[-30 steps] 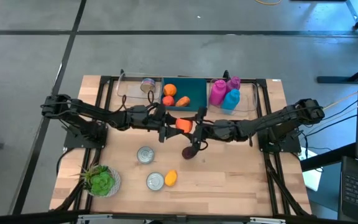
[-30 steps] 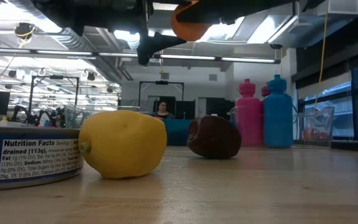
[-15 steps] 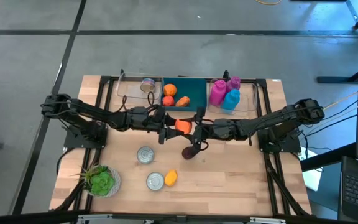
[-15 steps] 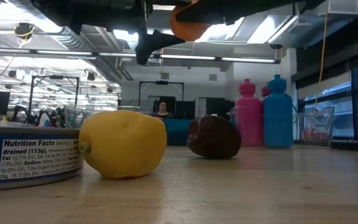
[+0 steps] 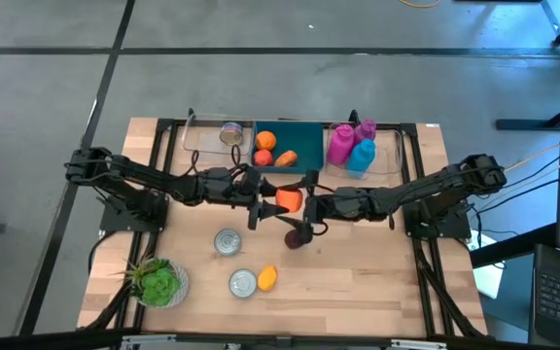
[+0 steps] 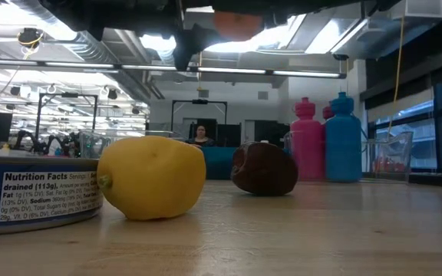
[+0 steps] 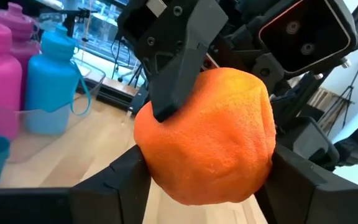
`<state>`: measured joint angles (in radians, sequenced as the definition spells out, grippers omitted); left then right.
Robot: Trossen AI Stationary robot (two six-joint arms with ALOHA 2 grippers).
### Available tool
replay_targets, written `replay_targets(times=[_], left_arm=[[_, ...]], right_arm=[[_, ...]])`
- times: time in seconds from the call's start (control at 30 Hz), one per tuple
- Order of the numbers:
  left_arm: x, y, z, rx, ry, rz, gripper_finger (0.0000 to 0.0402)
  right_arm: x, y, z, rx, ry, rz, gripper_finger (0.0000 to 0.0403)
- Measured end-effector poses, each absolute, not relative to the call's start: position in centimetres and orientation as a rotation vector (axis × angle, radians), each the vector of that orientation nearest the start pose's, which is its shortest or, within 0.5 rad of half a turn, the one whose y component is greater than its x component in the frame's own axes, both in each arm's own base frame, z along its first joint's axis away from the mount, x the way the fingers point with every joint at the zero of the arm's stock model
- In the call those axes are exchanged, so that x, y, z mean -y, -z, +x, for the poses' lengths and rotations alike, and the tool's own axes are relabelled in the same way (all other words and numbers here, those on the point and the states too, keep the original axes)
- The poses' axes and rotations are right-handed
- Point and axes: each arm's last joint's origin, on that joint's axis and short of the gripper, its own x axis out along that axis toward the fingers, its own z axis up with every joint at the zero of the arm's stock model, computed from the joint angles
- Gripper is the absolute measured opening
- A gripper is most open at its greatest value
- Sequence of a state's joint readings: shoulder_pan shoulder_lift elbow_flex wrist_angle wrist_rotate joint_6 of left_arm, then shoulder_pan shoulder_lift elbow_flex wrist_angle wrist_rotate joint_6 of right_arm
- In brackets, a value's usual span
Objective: Pick & Place Food Item
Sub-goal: Put the orange into the blue bin
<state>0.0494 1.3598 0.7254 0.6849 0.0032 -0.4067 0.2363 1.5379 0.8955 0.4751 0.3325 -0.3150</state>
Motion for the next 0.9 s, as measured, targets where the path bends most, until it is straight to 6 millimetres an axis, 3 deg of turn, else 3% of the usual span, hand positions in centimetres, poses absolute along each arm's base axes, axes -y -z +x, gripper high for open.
replay_targets(times=[0.2,0.5,0.73,0.9], left_arm=[[-1.5,-27.1,29.4,0.059,-0.048,-0.341,0.023],[-2.1,-27.6,29.2,0.086,-0.077,-0.265,0.0229],[-3.4,-27.3,28.6,0.009,-0.111,-0.167,0.0228],[-5.1,-27.1,28.4,-0.01,-0.1,-0.126,0.0228]], right_arm=[[-8.0,-25.5,32.3,-0.205,0.179,-0.478,0.038],[-9.9,-27.2,29.6,-0.276,0.386,-0.66,0.0382],[-9.1,-29.2,25.8,-0.338,0.372,-0.529,0.0382],[-7.4,-27.4,22.5,-0.349,0.435,-0.373,0.0382]])
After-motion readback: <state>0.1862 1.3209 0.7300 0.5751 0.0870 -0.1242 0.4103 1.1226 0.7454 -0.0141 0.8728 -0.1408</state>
